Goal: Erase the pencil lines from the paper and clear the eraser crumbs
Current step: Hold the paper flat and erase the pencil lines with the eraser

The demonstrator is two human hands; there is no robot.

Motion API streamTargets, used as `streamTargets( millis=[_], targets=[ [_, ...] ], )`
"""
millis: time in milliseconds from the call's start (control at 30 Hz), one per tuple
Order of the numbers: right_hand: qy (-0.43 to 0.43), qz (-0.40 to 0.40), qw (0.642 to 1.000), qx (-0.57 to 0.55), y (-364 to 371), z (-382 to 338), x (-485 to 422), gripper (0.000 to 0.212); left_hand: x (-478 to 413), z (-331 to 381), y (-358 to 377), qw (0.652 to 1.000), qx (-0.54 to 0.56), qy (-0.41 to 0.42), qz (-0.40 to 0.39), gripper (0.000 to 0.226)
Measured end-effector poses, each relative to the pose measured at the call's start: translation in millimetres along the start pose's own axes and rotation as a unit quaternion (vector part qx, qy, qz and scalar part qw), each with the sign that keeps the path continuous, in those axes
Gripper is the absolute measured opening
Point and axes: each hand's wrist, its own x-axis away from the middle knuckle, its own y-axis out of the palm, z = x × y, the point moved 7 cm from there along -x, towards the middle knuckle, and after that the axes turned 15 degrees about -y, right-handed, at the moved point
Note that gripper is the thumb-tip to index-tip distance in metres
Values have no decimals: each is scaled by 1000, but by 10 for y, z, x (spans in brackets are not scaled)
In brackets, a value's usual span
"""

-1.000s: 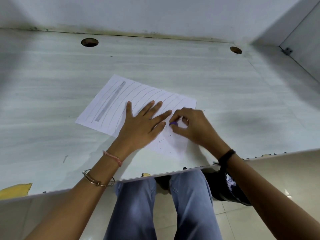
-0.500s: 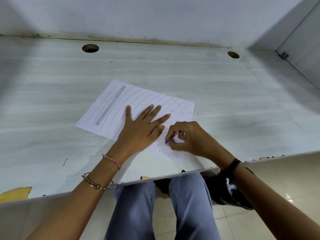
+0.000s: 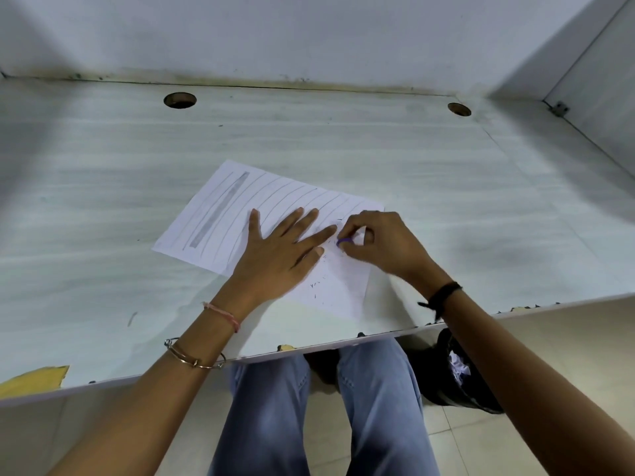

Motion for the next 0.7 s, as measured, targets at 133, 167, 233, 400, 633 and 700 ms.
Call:
streamTargets(
  millis=[133,167,233,400,633,700],
  targets=[
    [-32,-28,999,2,167,-208,95,7,0,7,-12,1000,-3,-12,-19,47],
    [-37,-72,996,-20,227,-268,162,8,-1,10,-10,1000,-9,-13,-24,47],
    [-34,-141,989,-44,235,-244,232,9,1,13,-7,1000,-13,-12,-26,48],
    [45,37,998,-2,-91,191,109,8,15,8,-14,1000,3,-8,-24,50],
    [83,142,986,-30,-47,236,335,7,66,26,-76,1000,14,-20,-5,71],
    [73,140,987,-11,-57,225,368,10,9,107,-127,999,1,-2,33,70]
  ],
)
